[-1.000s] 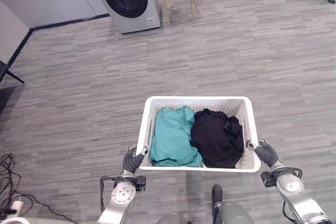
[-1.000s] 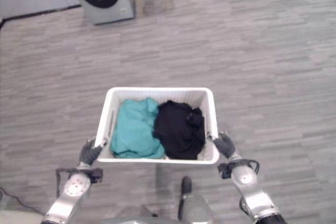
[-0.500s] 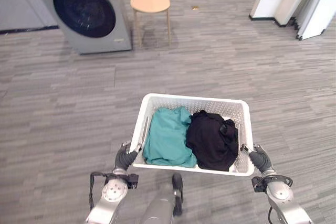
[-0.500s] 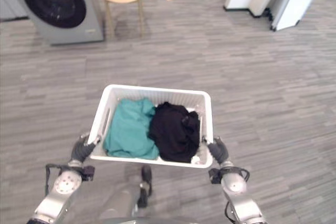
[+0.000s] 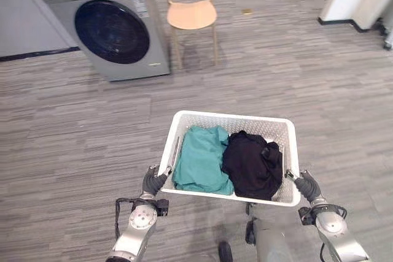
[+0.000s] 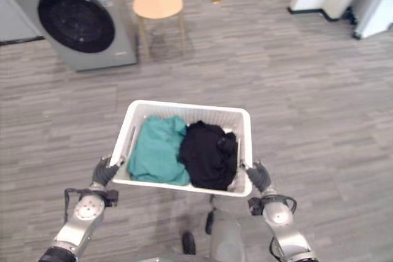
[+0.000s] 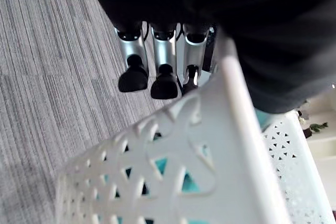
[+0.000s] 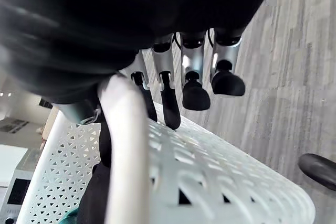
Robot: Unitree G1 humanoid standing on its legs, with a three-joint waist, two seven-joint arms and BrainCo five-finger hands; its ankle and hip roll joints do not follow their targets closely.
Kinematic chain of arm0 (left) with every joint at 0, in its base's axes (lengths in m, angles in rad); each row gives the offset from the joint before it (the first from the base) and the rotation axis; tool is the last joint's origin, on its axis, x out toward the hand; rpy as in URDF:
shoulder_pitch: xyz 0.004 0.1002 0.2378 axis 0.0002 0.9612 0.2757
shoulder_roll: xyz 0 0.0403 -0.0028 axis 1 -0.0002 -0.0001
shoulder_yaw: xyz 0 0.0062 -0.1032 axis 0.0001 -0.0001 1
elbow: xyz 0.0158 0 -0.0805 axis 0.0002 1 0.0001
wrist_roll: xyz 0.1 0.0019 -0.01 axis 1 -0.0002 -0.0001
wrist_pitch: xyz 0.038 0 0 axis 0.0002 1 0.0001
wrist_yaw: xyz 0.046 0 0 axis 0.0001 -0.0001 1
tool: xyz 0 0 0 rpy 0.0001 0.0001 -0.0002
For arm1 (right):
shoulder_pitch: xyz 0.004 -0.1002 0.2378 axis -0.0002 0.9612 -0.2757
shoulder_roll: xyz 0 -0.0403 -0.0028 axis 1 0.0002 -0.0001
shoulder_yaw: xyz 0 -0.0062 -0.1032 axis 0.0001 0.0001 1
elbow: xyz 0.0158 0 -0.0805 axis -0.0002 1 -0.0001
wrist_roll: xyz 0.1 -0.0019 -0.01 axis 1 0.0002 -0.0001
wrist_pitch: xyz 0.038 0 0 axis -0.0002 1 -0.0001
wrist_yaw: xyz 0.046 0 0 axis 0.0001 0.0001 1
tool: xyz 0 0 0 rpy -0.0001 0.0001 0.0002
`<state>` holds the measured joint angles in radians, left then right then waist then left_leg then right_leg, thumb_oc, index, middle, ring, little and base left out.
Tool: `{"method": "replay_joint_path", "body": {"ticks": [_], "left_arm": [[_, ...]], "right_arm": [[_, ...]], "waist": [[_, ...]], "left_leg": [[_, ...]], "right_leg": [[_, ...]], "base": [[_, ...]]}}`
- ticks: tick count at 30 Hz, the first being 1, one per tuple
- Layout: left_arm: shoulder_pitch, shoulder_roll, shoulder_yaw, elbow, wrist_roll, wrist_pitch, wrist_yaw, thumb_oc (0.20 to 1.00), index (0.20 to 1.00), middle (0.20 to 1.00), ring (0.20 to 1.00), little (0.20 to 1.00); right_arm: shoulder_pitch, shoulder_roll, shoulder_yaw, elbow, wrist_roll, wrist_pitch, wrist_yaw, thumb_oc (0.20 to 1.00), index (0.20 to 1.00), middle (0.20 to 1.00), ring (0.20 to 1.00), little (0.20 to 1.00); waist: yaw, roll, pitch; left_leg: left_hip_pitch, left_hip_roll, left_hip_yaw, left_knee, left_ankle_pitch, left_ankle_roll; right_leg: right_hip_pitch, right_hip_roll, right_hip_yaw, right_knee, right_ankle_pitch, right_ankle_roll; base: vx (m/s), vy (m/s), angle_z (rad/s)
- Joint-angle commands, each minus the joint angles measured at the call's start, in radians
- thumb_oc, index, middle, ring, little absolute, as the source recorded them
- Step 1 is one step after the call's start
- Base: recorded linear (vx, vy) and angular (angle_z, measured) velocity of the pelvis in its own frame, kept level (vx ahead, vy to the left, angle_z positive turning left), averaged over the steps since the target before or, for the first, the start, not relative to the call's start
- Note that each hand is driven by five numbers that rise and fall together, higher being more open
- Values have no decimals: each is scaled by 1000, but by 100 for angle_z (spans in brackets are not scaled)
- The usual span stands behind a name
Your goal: Grab the laundry basket,head to the washer,open it,put in the laundry and shut it.
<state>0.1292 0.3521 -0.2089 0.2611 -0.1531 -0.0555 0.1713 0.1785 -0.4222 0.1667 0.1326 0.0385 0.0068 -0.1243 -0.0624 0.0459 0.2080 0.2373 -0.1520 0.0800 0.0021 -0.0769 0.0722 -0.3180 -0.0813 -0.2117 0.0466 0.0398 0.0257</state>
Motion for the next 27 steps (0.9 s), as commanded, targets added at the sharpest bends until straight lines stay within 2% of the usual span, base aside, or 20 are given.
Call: {"method": "replay_joint_path", "body": {"ticks": [1, 2, 3, 5, 6, 8, 9, 10, 12, 13, 14, 15, 17, 18, 19, 20, 21, 23, 25, 27], "left_arm": [[11, 8, 11, -161, -70, -106, -35, 200, 200, 200, 200, 200], [18, 4, 11, -160, -77, -104, -36, 200, 200, 200, 200, 200], [24, 3, 11, -164, -85, -100, -41, 200, 200, 200, 200, 200], [21, -1, 12, -168, -94, -96, -42, 200, 200, 200, 200, 200], [19, -3, 8, -172, -98, -92, -40, 200, 200, 200, 200, 200], [15, -1, 6, -176, -101, -90, -41, 200, 200, 200, 200, 200], [7, -4, -3, -177, -100, -83, -43, 200, 200, 200, 200, 200], [-5, -2, -16, -181, -98, -82, -48, 200, 200, 200, 200, 200], [-22, 5, -30, -183, -93, -80, -56, 200, 200, 200, 200, 200], [-30, 9, -40, -190, -86, -78, -57, 200, 200, 200, 200, 200], [-30, 10, -41, -190, -86, -78, -57, 200, 200, 200, 200, 200], [-32, 13, -46, -200, -78, -78, -62, 200, 200, 200, 200, 200], [-27, 11, -46, -207, -76, -79, -63, 200, 200, 200, 200, 200], [-19, 12, -49, -206, -79, -79, -65, 200, 200, 200, 200, 200], [-9, 16, -50, -202, -79, -76, -69, 200, 200, 200, 200, 200], [-3, 30, -39, -200, -84, -75, -65, 200, 200, 200, 200, 200], [-2, 37, -33, -198, -86, -75, -64, 200, 200, 200, 200, 200], [-10, 38, -27, -191, -86, -75, -56, 200, 200, 200, 200, 200], [-10, 38, -23, -192, -87, -76, -57, 200, 200, 200, 200, 200], [-11, 33, -9, -192, -92, -85, -50, 200, 200, 200, 200, 200]], "right_arm": [[-134, 22, -28, -152, 69, -153, 43, 200, 200, 200, 200, 200], [-137, 13, -24, -145, 68, -154, 44, 200, 200, 200, 200, 200], [-138, -1, -29, -154, 72, -157, 41, 200, 200, 200, 200, 200], [-136, -10, -37, -160, 74, -155, 31, 200, 200, 200, 200, 200], [-133, -13, -40, -160, 77, -153, 26, 200, 200, 200, 200, 200], [-129, -17, -46, -162, 78, -148, 22, 200, 200, 200, 200, 200], [-128, -17, -50, -160, 80, -145, 17, 200, 200, 200, 200, 200], [-121, -19, -63, -163, 90, -144, 10, 200, 200, 200, 200, 200], [-114, -15, -75, -159, 98, -143, 5, 200, 200, 200, 200, 200], [-108, -8, -83, -152, 110, -146, -7, 200, 200, 200, 200, 200], [-108, -8, -84, -152, 110, -146, -7, 200, 200, 200, 200, 200], [-106, 0, -85, -145, 116, -150, -13, 200, 200, 200, 200, 200], [-108, 10, -80, -137, 116, -151, -17, 200, 200, 200, 200, 200], [-113, 19, -69, -135, 108, -150, -9, 200, 200, 200, 200, 200], [-118, 27, -61, -136, 99, -147, 1, 200, 200, 200, 200, 200], [-128, 31, -48, -135, 88, -142, 19, 200, 200, 200, 200, 200], [-126, 37, -45, -142, 82, -140, 27, 200, 200, 200, 200, 200], [-132, 40, -41, -139, 81, -139, 32, 200, 200, 200, 200, 200], [-136, 37, -41, -140, 81, -137, 33, 200, 200, 200, 200, 200], [-144, 31, -43, -141, 88, -135, 33, 200, 200, 200, 200, 200]], "waist": [[4, -31, -49], [6, -21, -54], [9, -27, -59], [12, -39, -56], [12, -45, -54], [16, -47, -51], [23, -56, -44], [29, -66, -34], [34, -78, -33], [38, -77, -28], [38, -79, -27], [40, -70, -24], [45, -74, -23], [56, -69, -28], [62, -73, -40], [67, -73, -51], [62, -67, -52], [50, -57, -47], [43, -52, -46], [24, -42, -33]], "left_leg": [[-46, 233, 0, 142, -75, -161], [-64, 265, -4, 204, -27, -177], [-118, 302, 4, 334, 62, -183], [-152, 334, 38, 425, 111, -171], [-169, 347, 59, 448, 119, -164], [-185, 345, 68, 455, 102, -154], [-231, 321, 59, 472, 69, -145], [-296, 276, 70, 447, 10, -134], [-343, 250, 105, 374, -22, -126], [-391, 236, 128, 302, -6, -130], [-387, 233, 128, 297, -4, -130], [-403, 234, 156, 230, 38, -141], [-389, 235, 154, 222, 39, -140], [-364, 205, 106, 207, 12, -125], [-333, 188, 106, 194, -17, -103], [-276, 165, 111, 173, -66, -59], [-247, 162, 112, 150, -82, -44], [-211, 162, 105, 126, -97, -43], [-192, 165, 106, 115, -104, -45], [-132, 168, 104, 93, -122, -62]], "right_leg": [[115, -62, 25, 30, -10, 122], [137, -40, 15, 35, -28, 104], [185, -21, -1, 26, -58, 74], [232, -3, -4, 21, -92, 43], [254, 6, -2, 18, -110, 29], [272, 11, 3, 12, -121, 24], [291, 12, 9, 8, -132, 20], [322, 18, 15, -1, -150, 24], [348, 17, 10, -20, -162, 31], [376, 27, 8, -25, -172, 35], [378, 24, 8, -26, -173, 36], [399, 41, 4, -25, -185, 36], [415, 46, 17, 1, -207, 34], [417, 43, 29, 44, -223, 42], [411, 31, 46, 108, -226, 64], [359, 6, 67, 264, -204, 109], [281, 2, 76, 358, -163, 132], [209, -6, 58, 345, -163, 124], [192, -13, 43, 307, -165, 118], [116, -42, 13, 171, -120, 117]], "base": [[561, -442, 80], [451, -453, 37], [456, -475, 16], [391, -372, -11], [332, -247, -3], [207, -128, -32], [291, -127, -60], [375, -159, -37], [337, -69, 2], [248, -6, -10], [340, 23, -17], [256, 44, -22], [363, 101, -39], [482, 210, -35], [665, 329, -39], [602, 275, -35], [477, 185, -37], [263, 7, -19], [234, -49, 0], [365, -127, 12]]}}
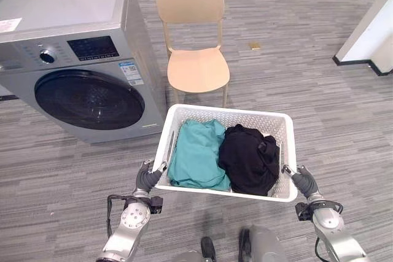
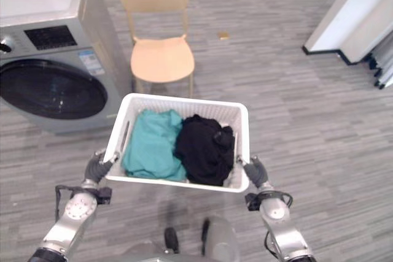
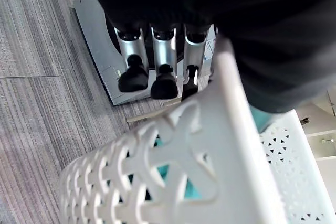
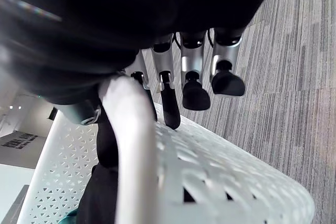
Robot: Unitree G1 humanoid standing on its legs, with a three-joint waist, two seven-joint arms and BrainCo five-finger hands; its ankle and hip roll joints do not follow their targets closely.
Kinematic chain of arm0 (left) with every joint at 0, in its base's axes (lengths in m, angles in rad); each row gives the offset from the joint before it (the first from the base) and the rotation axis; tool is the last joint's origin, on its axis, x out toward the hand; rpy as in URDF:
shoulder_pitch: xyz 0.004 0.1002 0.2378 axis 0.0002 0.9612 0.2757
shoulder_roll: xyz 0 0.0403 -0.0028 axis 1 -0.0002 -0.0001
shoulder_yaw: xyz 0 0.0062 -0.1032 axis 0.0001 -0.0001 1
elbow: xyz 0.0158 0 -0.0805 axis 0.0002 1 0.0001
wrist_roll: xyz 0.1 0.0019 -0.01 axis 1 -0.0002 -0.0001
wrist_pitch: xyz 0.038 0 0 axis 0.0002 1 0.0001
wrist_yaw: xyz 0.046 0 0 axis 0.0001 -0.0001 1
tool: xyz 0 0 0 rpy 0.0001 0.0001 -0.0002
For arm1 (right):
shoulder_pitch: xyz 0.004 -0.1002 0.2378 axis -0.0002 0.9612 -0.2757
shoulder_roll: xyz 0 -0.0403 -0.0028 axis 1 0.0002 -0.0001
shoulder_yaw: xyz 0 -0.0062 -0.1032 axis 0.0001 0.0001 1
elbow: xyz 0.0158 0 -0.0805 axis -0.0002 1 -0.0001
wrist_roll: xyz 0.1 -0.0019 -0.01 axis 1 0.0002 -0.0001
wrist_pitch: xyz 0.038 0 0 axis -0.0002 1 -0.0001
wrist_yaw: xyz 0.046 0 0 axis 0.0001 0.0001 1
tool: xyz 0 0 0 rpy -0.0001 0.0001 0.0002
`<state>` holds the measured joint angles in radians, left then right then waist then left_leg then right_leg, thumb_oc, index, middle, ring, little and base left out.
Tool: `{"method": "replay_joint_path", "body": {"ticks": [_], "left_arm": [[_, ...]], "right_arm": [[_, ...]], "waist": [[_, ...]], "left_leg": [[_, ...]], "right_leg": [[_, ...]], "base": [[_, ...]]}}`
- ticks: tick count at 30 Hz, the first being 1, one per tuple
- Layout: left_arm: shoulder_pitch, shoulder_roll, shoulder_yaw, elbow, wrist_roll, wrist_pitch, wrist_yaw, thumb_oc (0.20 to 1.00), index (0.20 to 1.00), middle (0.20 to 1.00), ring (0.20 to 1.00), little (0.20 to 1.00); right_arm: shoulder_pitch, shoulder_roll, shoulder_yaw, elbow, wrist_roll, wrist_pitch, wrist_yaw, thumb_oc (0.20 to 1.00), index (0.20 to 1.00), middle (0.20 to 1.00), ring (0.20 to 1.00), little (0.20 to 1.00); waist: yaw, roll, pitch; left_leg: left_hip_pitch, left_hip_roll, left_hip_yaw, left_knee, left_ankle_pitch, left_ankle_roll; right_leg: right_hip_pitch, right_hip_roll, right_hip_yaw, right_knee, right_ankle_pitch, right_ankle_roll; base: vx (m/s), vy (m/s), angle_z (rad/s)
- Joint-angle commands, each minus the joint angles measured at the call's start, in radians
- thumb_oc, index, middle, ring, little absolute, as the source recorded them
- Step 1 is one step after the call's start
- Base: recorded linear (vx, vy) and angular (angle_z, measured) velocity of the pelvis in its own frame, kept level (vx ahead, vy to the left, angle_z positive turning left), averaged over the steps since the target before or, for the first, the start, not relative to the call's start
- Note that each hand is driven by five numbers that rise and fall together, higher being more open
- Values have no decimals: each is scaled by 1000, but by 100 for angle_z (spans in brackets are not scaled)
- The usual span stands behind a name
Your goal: Grab the laundry basket,head to the washer,open it,put in the laundry and shut it.
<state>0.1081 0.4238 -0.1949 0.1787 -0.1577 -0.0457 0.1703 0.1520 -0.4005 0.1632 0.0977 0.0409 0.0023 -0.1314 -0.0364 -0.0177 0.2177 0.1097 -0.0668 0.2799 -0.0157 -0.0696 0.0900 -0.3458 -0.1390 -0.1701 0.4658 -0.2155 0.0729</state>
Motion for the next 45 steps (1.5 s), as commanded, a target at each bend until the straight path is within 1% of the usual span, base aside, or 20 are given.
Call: {"method": "replay_joint_path", "body": {"ticks": [1, 5, 7, 8, 9, 11, 13, 17, 20, 21, 22, 27, 32, 33, 34, 35, 36, 39, 42, 45], "left_arm": [[7, -44, -16, -104, -91, -98, -43, 200, 200, 200, 200, 200], [4, -53, -7, -96, -79, -114, -41, 200, 200, 200, 200, 200], [13, -73, -8, -96, -87, -117, -37, 200, 200, 200, 200, 200], [12, -72, -8, -96, -87, -117, -37, 200, 200, 200, 200, 200], [6, -74, -10, -96, -97, -117, -33, 200, 200, 200, 200, 200], [-3, -78, -20, -94, -111, -108, -41, 200, 200, 200, 200, 200], [-4, -81, -23, -95, -112, -105, -42, 200, 200, 200, 200, 200], [-6, -88, -30, -81, -107, -94, -49, 200, 200, 200, 200, 200], [-3, -86, -33, -83, -106, -90, -54, 200, 200, 200, 200, 200], [-3, -86, -33, -83, -106, -90, -54, 200, 200, 200, 200, 200], [0, -85, -34, -83, -101, -88, -55, 200, 200, 200, 200, 200], [14, -82, -35, -85, -94, -81, -55, 200, 200, 200, 200, 200], [11, -75, -42, -87, -94, -83, -61, 200, 200, 200, 200, 200], [8, -67, -49, -85, -95, -85, -66, 200, 200, 200, 200, 200], [8, -67, -49, -85, -95, -85, -66, 200, 200, 200, 200, 200], [8, -51, -47, -88, -94, -85, -69, 200, 200, 200, 200, 200], [8, -51, -47, -88, -94, -85, -70, 200, 200, 200, 200, 200], [-1, -23, -30, -80, -87, -85, -64, 200, 200, 200, 200, 200], [-1, -9, -12, -75, -75, -84, -62, 200, 200, 200, 200, 200], [2, -12, -4, -69, -71, -87, -58, 200, 200, 200, 200, 200]], "right_arm": [[-119, 9, -39, -103, 87, -131, 38, 200, 200, 200, 200, 200], [-108, 10, -43, -109, 82, -131, 43, 200, 200, 200, 200, 200], [-101, 3, -48, -106, 76, -140, 40, 200, 200, 200, 200, 200], [-102, 3, -47, -105, 76, -140, 40, 200, 200, 200, 200, 200], [-105, -9, -47, -104, 79, -146, 33, 200, 200, 200, 200, 200], [-109, -28, -62, -100, 94, -143, 18, 200, 200, 200, 200, 200], [-111, -32, -62, -100, 94, -141, 13, 200, 200, 200, 200, 200], [-96, -39, -74, -93, 102, -140, 6, 200, 200, 200, 200, 200], [-89, -38, -79, -80, 105, -139, 0, 200, 200, 200, 200, 200], [-89, -38, -79, -80, 105, -139, 0, 200, 200, 200, 200, 200], [-85, -34, -79, -75, 105, -137, -5, 200, 200, 200, 200, 200], [-69, -27, -78, -62, 94, -134, -12, 200, 200, 200, 200, 200], [-63, -13, -80, -59, 99, -133, -9, 200, 200, 200, 200, 200], [-61, -9, -84, -54, 93, -127, -4, 200, 200, 200, 200, 200], [-62, -9, -84, -54, 93, -127, -4, 200, 200, 200, 200, 200], [-66, -1, -78, -48, 83, -121, 6, 200, 200, 200, 200, 200], [-66, -1, -78, -48, 83, -121, 6, 200, 200, 200, 200, 200], [-78, 24, -69, -28, 64, -114, 16, 200, 200, 200, 200, 200], [-87, 31, -60, -10, 49, -111, 23, 200, 200, 200, 200, 200], [-91, 27, -48, 14, 34, -104, 25, 200, 200, 200, 200, 200]], "waist": [[-8, 26, -37], [-26, 20, -39], [-27, 30, -55], [-29, 27, -58], [-25, 33, -53], [-16, 12, -56], [-9, 12, -51], [10, -4, -43], [20, -1, -29], [20, -1, -27], [25, 4, -22], [35, 9, -27], [38, 9, -32], [38, 3, -42], [38, 4, -45], [44, 0, -46], [45, 1, -50], [52, -10, -54], [52, -9, -53], [35, -3, -44]], "left_leg": [[17, 91, -102, 107, -137, -91], [80, 110, -141, 112, -160, -132], [72, 155, -158, 191, -94, -168], [66, 152, -160, 191, -90, -168], [33, 177, -174, 275, -25, -188], [-60, 222, -147, 419, 47, -181], [-79, 215, -146, 425, 22, -177], [-170, 191, -106, 305, -35, -166], [-213, 203, -94, 178, 49, -192], [-209, 203, -94, 177, 50, -192], [-228, 224, -79, 127, 100, -206], [-229, 275, -92, 34, 170, -224], [-235, 294, -90, 67, 151, -221], [-240, 267, -95, 118, 117, -213], [-244, 268, -95, 118, 118, -212], [-241, 241, -100, 159, 68, -193], [-246, 242, -100, 157, 70, -192], [-230, 197, -90, 181, 2, -142], [-213, 180, -79, 179, -23, -115], [-170, 156, -86, 155, -29, -105]], "right_leg": [[130, 7, -43, -308, 155, 77], [122, -13, -2, -390, 208, 89], [149, 13, -3, -367, 215, 60], [145, 10, -4, -370, 219, 60], [161, 28, -9, -370, 213, 44], [251, 48, -42, -422, 174, 0], [278, 56, -42, -439, 165, -2], [342, 49, -73, -489, 140, 10], [375, 58, -91, -496, 123, 12], [378, 58, -90, -497, 123, 12], [399, 68, -100, -492, 105, 10], [456, 68, -103, -470, 56, 16], [485, 35, -96, -429, 27, 33], [505, -8, -93, -418, 30, 53], [501, -7, -93, -419, 32, 53], [485, -47, -73, -390, 39, 71], [480, -46, -71, -391, 42, 71], [411, -96, -29, -273, 53, 93], [339, -92, -4, -186, 70, 89], [268, -29, 37, -197, 78, 77]], "base": [[344, -182, 21], [364, -244, 41], [301, -244, 73], [217, -224, 82], [154, -217, 64], [348, -366, 23], [230, -163, -4], [187, -52, 6], [131, 12, -3], [176, 53, -19], [211, 76, -28], [217, 143, -25], [213, 256, -6], [157, 207, 2], [256, 426, 9], [90, 224, 26], [152, 378, 23], [64, 231, -5], [75, 168, -1], [79, 37, -9]]}}
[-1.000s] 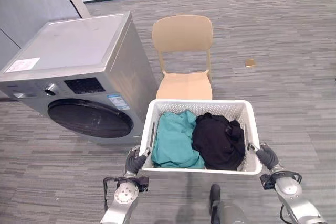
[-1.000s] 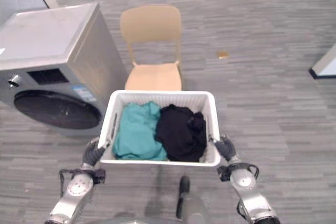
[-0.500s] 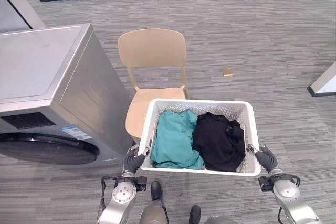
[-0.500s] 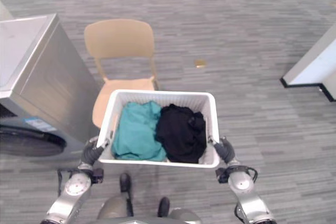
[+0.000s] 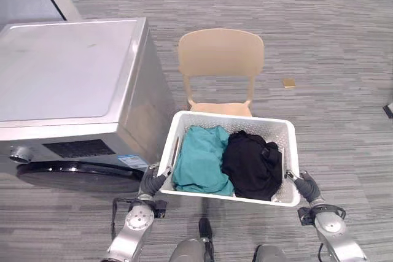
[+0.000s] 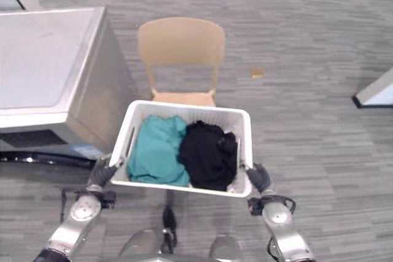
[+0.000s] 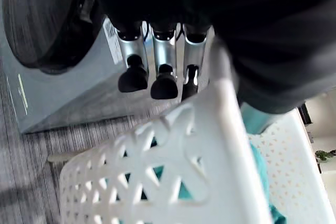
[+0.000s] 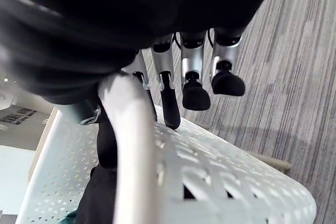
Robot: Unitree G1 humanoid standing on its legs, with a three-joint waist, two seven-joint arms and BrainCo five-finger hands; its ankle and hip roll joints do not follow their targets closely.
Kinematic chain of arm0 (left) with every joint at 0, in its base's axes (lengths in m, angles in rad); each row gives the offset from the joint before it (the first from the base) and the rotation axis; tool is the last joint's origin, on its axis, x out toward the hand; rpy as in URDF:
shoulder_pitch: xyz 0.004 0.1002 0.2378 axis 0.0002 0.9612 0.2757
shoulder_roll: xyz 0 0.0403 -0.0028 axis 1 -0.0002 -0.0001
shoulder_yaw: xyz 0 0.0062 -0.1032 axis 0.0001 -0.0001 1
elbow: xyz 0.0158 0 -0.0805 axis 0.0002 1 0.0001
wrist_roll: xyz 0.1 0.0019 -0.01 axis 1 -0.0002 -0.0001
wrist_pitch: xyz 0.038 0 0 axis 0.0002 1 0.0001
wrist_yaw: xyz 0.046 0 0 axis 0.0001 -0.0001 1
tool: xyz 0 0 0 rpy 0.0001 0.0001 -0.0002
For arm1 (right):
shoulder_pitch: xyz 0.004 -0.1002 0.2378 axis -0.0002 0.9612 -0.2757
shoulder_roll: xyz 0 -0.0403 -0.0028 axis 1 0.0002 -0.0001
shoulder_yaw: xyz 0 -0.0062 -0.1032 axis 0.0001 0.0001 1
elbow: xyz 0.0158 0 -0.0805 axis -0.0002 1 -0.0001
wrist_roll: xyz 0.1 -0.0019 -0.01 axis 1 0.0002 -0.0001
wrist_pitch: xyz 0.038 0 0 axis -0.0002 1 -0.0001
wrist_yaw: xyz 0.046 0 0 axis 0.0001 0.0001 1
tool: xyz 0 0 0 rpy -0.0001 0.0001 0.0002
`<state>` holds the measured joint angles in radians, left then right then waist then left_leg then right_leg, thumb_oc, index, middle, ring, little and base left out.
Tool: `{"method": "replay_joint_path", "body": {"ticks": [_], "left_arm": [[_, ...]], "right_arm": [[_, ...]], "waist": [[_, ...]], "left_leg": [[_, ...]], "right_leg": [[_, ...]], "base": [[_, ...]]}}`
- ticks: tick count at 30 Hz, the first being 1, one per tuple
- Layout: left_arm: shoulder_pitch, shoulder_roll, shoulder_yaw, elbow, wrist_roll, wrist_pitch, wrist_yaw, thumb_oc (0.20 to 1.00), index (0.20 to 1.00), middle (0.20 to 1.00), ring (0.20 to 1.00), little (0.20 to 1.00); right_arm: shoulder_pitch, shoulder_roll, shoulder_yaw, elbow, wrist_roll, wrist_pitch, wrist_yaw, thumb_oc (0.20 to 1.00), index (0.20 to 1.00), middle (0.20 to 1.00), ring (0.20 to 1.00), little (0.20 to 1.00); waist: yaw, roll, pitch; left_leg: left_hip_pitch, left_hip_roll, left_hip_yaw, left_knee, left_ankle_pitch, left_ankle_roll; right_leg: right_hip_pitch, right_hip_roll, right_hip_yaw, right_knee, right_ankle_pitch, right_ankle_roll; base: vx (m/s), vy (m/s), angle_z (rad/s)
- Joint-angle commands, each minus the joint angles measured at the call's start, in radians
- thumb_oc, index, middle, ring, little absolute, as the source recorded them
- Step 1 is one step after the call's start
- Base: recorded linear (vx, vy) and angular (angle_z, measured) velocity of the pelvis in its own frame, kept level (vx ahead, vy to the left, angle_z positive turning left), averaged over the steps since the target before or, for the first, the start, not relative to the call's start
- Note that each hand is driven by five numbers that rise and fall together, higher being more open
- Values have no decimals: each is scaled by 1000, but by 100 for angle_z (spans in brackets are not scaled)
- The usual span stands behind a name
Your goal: Grab the laundry basket,head to the washer,open it,put in the laundry and shut it.
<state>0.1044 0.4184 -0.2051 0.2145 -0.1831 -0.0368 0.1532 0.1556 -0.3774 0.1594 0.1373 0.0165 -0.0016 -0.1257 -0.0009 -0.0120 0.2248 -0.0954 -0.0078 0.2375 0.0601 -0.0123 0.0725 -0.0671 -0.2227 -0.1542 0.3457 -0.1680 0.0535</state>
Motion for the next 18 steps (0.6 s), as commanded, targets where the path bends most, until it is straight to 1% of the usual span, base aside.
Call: {"method": "replay_joint_path", "body": {"ticks": [1, 2, 4, 5, 9, 10, 13, 16, 17, 18], "left_arm": [[-2, -10, 10, -100, -45, -98, -34, 200, 200, 200, 200, 200], [-11, -13, 10, -88, -44, -97, -22, 200, 200, 200, 200, 200], [-20, -15, 8, -88, -35, -103, -23, 200, 200, 200, 200, 200], [-45, -29, 1, -60, -24, -107, -5, 200, 200, 200, 200, 200], [-65, -40, -12, -28, -10, -105, 11, 200, 200, 200, 200, 200], [-92, -48, -20, -3, -6, -105, 34, 200, 200, 200, 200, 200], [-128, -61, -35, 32, -2, -108, 68, 200, 200, 200, 200, 200], [-210, -80, -72, 88, -1, -113, 114, 200, 200, 200, 200, 200], [-257, -86, -88, 111, -1, -115, 131, 200, 200, 200, 200, 200], [-353, -95, -121, 172, 1, -121, 168, 200, 200, 200, 200, 200]], "right_arm": [[-100, 1, -39, -17, 55, -102, 14, 200, 200, 200, 200, 200], [-113, -2, -28, -2, 58, -101, 10, 200, 200, 200, 200, 200], [-113, -3, -20, 0, 50, -95, 17, 200, 200, 200, 200, 200], [-124, -9, -5, 25, 51, -96, 15, 200, 200, 200, 200, 200], [-144, -13, 12, 49, 43, -94, 4, 200, 200, 200, 200, 200], [-164, -14, 26, 62, 29, -93, -16, 200, 200, 200, 200, 200], [-195, -16, 43, 79, 15, -97, -46, 200, 200, 200, 200, 200], [-260, -18, 72, 105, -4, -94, -96, 200, 200, 200, 200, 200], [-297, -15, 84, 117, -13, -96, -117, 200, 200, 200, 200, 200], [-377, -6, 114, 153, -7, -95, -159, 200, 200, 200, 200, 200]], "waist": [[-11, -8, -41], [-17, -7, -32], [-24, -17, -27], [-21, -20, -40], [-23, -12, -56], [-24, -4, -62], [-27, 4, -58], [-35, 13, -35], [-39, 17, -22], [-47, 22, 2]], "left_leg": [[55, 89, -49, 68, -93, -87], [63, 86, -54, 59, -89, -90], [64, 76, -72, 76, -100, -93], [72, 77, -89, 63, -91, -108], [85, 84, -103, 20, -72, -119], [88, 87, -108, -11, -58, -126], [81, 88, -112, -32, -46, -130], [46, 91, -114, -51, -28, -134], [12, 92, -115, -53, -20, -134], [-57, 92, -115, -53, -5, -134]], "right_leg": [[-29, 71, 36, -102, 34, 94], [-56, 84, 45, -126, 50, 88], [-30, 88, 67, -181, 56, 86], [-3, 104, 76, -220, 66, 71], [25, 109, 48, -265, 71, 65], [31, 111, 35, -284, 72, 63], [26, 114, 25, -296, 76, 62], [-21, 115, 24, -299, 85, 62], [-62, 115, 29, -293, 90, 63], [-142, 115, 47, -283, 106, 64]], "base": [[86, -16, 11], [95, -59, 20], [160, -135, 36], [188, -162, 53], [152, -129, 33], [115, -79, 23], [29, -30, 24], [-91, -5, 6], [-280, 50, -3], [-296, 57, -7]]}}
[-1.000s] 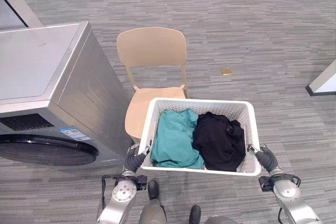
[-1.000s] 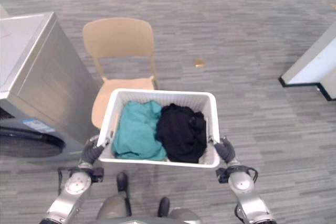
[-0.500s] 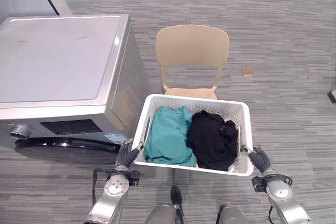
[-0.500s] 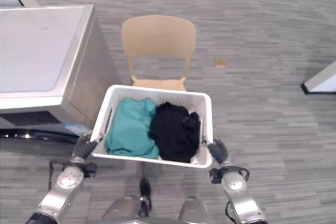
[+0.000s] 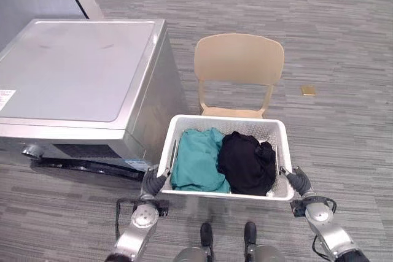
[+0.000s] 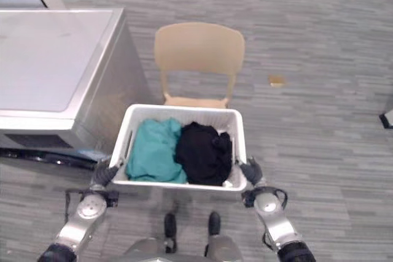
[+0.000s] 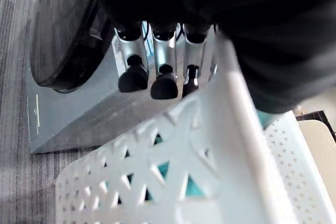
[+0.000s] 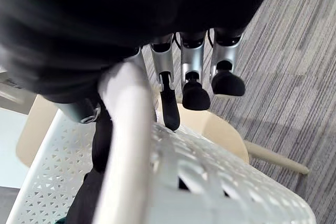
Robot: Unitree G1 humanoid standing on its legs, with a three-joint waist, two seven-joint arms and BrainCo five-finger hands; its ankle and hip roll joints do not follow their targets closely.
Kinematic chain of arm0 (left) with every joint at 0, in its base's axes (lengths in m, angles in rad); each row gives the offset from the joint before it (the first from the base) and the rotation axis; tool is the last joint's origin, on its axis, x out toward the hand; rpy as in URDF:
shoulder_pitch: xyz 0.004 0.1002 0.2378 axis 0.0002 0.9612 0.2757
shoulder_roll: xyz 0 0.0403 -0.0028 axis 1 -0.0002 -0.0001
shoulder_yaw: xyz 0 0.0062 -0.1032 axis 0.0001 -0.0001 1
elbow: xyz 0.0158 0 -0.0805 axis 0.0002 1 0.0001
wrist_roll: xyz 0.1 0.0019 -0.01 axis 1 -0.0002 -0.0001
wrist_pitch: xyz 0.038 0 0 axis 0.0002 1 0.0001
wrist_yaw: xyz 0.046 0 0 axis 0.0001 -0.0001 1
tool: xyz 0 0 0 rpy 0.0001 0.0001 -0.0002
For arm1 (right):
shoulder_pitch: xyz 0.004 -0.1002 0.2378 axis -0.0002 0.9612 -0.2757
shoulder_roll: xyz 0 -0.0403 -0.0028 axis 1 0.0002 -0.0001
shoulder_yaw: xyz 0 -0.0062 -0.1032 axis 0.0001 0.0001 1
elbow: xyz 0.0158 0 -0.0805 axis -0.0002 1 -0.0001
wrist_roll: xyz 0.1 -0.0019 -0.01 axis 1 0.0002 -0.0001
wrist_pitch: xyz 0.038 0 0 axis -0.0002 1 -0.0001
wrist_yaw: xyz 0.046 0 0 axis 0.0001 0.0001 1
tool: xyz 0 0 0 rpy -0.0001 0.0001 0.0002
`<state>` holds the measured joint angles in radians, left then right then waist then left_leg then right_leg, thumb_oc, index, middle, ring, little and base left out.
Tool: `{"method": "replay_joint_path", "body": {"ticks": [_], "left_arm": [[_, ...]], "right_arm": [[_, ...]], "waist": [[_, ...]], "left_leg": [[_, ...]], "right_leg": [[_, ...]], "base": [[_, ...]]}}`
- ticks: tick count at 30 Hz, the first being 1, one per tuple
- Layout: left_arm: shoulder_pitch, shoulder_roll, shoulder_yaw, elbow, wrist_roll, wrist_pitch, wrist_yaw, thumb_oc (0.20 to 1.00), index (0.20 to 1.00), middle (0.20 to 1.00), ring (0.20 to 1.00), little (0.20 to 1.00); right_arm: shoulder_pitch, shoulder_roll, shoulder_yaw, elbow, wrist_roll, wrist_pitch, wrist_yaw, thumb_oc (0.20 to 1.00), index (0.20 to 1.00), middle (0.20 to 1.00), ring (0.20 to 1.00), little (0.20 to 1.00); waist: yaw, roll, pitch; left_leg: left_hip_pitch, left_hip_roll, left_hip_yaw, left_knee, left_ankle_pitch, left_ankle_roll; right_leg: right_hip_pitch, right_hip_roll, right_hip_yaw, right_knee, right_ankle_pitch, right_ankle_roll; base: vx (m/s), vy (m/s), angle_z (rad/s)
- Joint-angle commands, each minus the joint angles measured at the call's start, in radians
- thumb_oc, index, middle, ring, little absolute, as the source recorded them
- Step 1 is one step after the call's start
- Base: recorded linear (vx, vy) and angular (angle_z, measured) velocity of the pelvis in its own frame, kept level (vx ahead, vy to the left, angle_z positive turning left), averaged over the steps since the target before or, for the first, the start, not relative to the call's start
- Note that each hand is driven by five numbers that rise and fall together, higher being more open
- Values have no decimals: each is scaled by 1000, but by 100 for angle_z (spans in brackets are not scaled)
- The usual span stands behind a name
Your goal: Grab the laundry basket,head to the washer,open it,put in the laundry and shut it.
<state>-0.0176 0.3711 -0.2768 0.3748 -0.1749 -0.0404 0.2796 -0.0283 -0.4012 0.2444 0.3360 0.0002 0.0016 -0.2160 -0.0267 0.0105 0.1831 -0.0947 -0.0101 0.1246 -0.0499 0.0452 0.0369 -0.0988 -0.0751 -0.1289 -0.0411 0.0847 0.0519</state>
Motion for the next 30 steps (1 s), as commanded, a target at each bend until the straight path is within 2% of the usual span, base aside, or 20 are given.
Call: {"method": "replay_joint_path", "body": {"ticks": [1, 2, 3, 4, 5, 6, 7, 10, 17, 18, 19, 20, 21, 22, 30], "left_arm": [[-274, -49, -61, 44, -7, -121, 55, 200, 200, 200, 200, 200], [-277, -49, -61, 47, -8, -123, 55, 200, 200, 200, 200, 200], [-395, -45, -90, 122, -14, -131, 96, 200, 200, 200, 200, 200], [-396, -45, -90, 122, -14, -131, 96, 200, 200, 200, 200, 200], [-507, -37, -107, 207, -29, -139, 135, 200, 200, 200, 200, 200], [-509, -37, -107, 208, -29, -140, 135, 200, 200, 200, 200, 200], [-623, -30, -125, 298, -44, -143, 160, 200, 200, 200, 200, 200], [-743, -26, -143, 391, -72, -148, 187, 200, 200, 200, 200, 200], [-819, -33, -160, 479, -78, -140, 200, 206, 206, 206, 206, 206], [-811, -32, -161, 476, -76, -138, 198, 448, 448, 448, 448, 448], [-791, -32, -154, 464, -69, -135, 200, 774, 774, 774, 774, 774], [-791, -32, -153, 464, -69, -135, 200, 1000, 1000, 1000, 1000, 1000], [-778, -36, -147, 457, -71, -135, 200, 1000, 1000, 1000, 1000, 1000], [-767, -36, -143, 451, -69, -134, 201, 1000, 1000, 1000, 1000, 1000], [-604, -45, -75, 348, -36, -124, 209, 1000, 1000, 1000, 1000, 1000]], "right_arm": [[-229, 25, 37, -24, 11, -100, -85, 200, 200, 200, 200, 200], [-232, 25, 37, -22, 11, -100, -85, 200, 200, 200, 200, 200], [-333, 39, 68, 31, 22, -102, -123, 200, 200, 200, 200, 200], [-334, 39, 68, 32, 22, -103, -123, 200, 200, 200, 200, 200], [-441, 49, 95, 110, 41, -104, -156, 200, 200, 200, 200, 200], [-442, 49, 95, 111, 42, -105, -156, 200, 200, 200, 200, 200], [-550, 50, 122, 186, 66, -104, -175, 200, 200, 200, 200, 200], [-684, 49, 150, 285, 96, -105, -195, 200, 200, 200, 200, 200], [-817, 56, 192, 400, 119, -98, -207, 200, 200, 200, 200, 200], [-816, 59, 193, 405, 120, -97, -205, 200, 200, 200, 200, 200], [-811, 60, 193, 409, 121, -97, -201, 256, 256, 256, 256, 256], [-810, 60, 193, 409, 121, -97, -201, 435, 435, 435, 435, 435], [-804, 62, 191, 407, 122, -97, -199, 875, 875, 875, 875, 875], [-797, 63, 188, 404, 124, -97, -198, 1000, 1000, 1000, 1000, 1000], [-636, 66, 153, 336, 116, -95, -174, 1000, 1000, 1000, 1000, 1000]], "waist": [[-24, 1, 48], [-23, 1, 45], [-28, 3, 60], [-28, 3, 59], [-26, 2, 73], [-26, 2, 73], [-25, 0, 91], [-23, -1, 126], [-14, -3, 171], [-11, -5, 173], [-5, -7, 182], [-5, -7, 182], [-2, -9, 185], [0, -11, 187], [17, -26, 184]], "left_leg": [[-93, 94, -3, 60, -57, -98], [-99, 94, -2, 62, -57, -98], [-171, 92, 2, 71, -45, -97], [-173, 92, 2, 72, -45, -97], [-234, 87, 3, 80, -30, -98], [-235, 87, 3, 80, -30, -98], [-278, 83, 3, 85, -17, -98], [-325, 78, -1, 91, 0, -102], [-351, 67, -15, 97, 9, -107], [-350, 66, -16, 100, 7, -106], [-345, 64, -17, 108, 1, -106], [-345, 64, -17, 108, 1, -106], [-342, 64, -19, 112, -2, -106], [-340, 64, -20, 116, -5, -106], [-294, 68, -23, 130, -29, -106]], "right_leg": [[-148, -33, 27, 110, -140, 67], [-156, -34, 28, 112, -140, 66], [-234, -35, 42, 132, -126, 70], [-236, -35, 42, 132, -126, 70], [-295, -38, 46, 142, -112, 72], [-297, -38, 46, 142, -112, 72], [-336, -42, 49, 147, -103, 74], [-379, -53, 47, 157, -95, 75], [-404, -63, 49, 168, -87, 75], [-399, -64, 49, 166, -86, 75], [-391, -65, 47, 165, -85, 74], [-390, -65, 47, 165, -85, 74], [-385, -65, 46, 164, -86, 74], [-380, -65, 45, 163, -86, 74], [-306, -71, 34, 132, -84, 71]], "base": [[-227, 51, -8], [-176, 50, -15], [-120, 42, -17], [-199, 63, -22], [-80, 22, -20], [-130, 41, -24], [-74, 28, -21], [-44, 18, -3], [4, 1, 2], [14, 5, 7], [13, 1, 4], [12, -9, 5], [13, -9, 4], [23, -14, 6], [18, -8, 7]]}}
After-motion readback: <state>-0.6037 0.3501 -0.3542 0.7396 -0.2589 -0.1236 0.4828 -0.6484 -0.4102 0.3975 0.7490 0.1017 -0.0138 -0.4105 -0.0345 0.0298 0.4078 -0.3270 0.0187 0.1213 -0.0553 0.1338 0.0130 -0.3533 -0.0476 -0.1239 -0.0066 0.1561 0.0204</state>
